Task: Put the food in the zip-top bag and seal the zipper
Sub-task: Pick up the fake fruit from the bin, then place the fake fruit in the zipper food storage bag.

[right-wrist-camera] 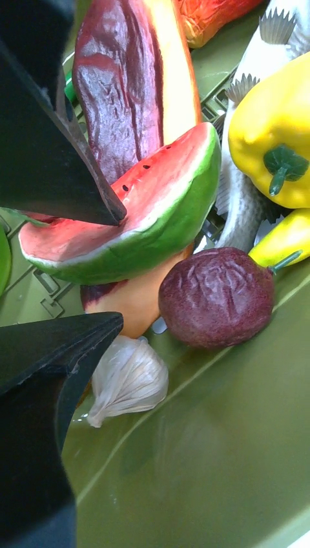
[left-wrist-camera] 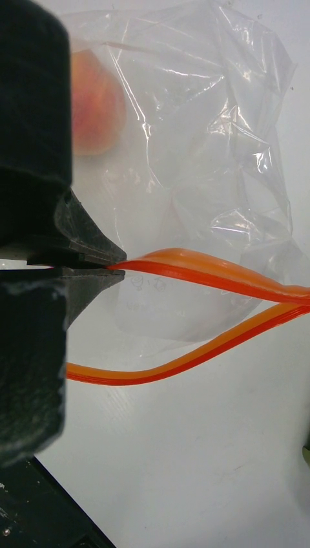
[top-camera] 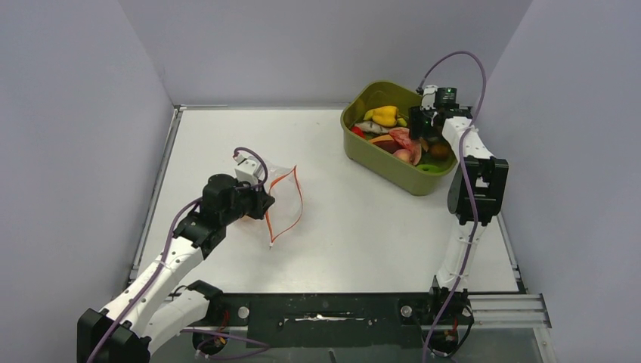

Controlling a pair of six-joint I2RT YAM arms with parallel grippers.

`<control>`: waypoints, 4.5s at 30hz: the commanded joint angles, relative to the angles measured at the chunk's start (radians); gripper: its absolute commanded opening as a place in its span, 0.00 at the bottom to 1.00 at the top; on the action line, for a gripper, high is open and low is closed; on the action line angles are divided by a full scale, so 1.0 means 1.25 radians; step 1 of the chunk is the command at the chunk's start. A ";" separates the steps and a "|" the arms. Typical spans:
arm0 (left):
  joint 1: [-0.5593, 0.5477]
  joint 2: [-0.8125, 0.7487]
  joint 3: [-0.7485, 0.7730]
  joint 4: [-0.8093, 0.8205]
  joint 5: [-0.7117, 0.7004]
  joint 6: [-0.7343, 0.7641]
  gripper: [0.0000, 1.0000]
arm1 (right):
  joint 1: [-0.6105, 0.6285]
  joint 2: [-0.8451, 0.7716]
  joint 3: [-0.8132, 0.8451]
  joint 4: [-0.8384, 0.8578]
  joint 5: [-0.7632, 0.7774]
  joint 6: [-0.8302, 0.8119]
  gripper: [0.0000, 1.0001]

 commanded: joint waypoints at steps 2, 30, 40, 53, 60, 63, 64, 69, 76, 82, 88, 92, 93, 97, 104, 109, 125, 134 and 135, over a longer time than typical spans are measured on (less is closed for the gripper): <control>-0.003 0.010 0.018 0.041 0.007 0.017 0.00 | 0.002 0.011 0.047 0.027 -0.045 -0.024 0.53; -0.003 -0.003 0.012 0.051 0.024 0.009 0.00 | 0.005 0.032 0.041 0.006 -0.141 -0.085 0.40; -0.003 0.000 0.013 0.053 0.022 0.011 0.00 | 0.016 -0.029 0.014 0.047 -0.091 -0.086 0.11; -0.003 -0.008 0.012 0.052 0.021 0.007 0.00 | 0.048 -0.103 -0.022 0.059 0.044 -0.060 0.00; -0.003 -0.018 0.010 0.052 0.012 -0.005 0.00 | 0.053 -0.189 -0.082 0.082 0.093 -0.004 0.00; -0.003 -0.025 0.014 0.056 0.014 -0.017 0.00 | 0.060 -0.229 -0.112 0.085 0.112 0.014 0.00; -0.003 -0.026 0.016 0.059 0.017 -0.025 0.00 | 0.064 -0.242 -0.120 0.085 0.123 0.019 0.00; -0.003 -0.035 0.010 0.105 0.049 -0.089 0.00 | 0.070 -0.302 -0.139 0.055 0.173 0.080 0.00; -0.003 -0.037 -0.036 0.188 0.069 -0.142 0.00 | 0.072 -0.433 -0.190 0.014 0.205 0.208 0.00; -0.003 -0.006 -0.039 0.247 0.062 -0.132 0.00 | 0.076 -0.497 -0.184 -0.058 0.217 0.245 0.00; -0.003 0.038 0.003 0.239 0.067 -0.128 0.00 | 0.090 -0.578 -0.194 -0.101 0.137 0.249 0.00; -0.002 0.054 0.023 0.233 0.061 -0.126 0.00 | 0.107 -0.615 -0.197 -0.150 0.095 0.251 0.00; -0.003 0.059 0.026 0.232 0.065 -0.120 0.00 | 0.115 -0.625 -0.199 -0.159 0.078 0.252 0.00; -0.003 0.063 0.025 0.235 0.095 -0.083 0.00 | 0.142 -0.670 -0.223 -0.174 -0.002 0.284 0.00; -0.003 0.044 0.012 0.246 0.117 -0.028 0.00 | 0.317 -0.712 -0.242 -0.190 0.041 0.360 0.00; -0.003 0.048 0.015 0.233 0.118 -0.013 0.00 | 0.423 -0.730 -0.315 -0.120 -0.006 0.469 0.00; -0.005 0.029 -0.007 0.223 0.185 0.000 0.00 | 0.664 -0.588 -0.373 -0.024 -0.020 0.679 0.00; -0.005 0.024 -0.008 0.206 0.211 -0.002 0.00 | 0.673 -0.523 -0.364 -0.019 0.011 0.743 0.00; -0.005 0.023 -0.008 0.206 0.213 -0.004 0.00 | 0.674 -0.515 -0.361 -0.020 0.019 0.749 0.00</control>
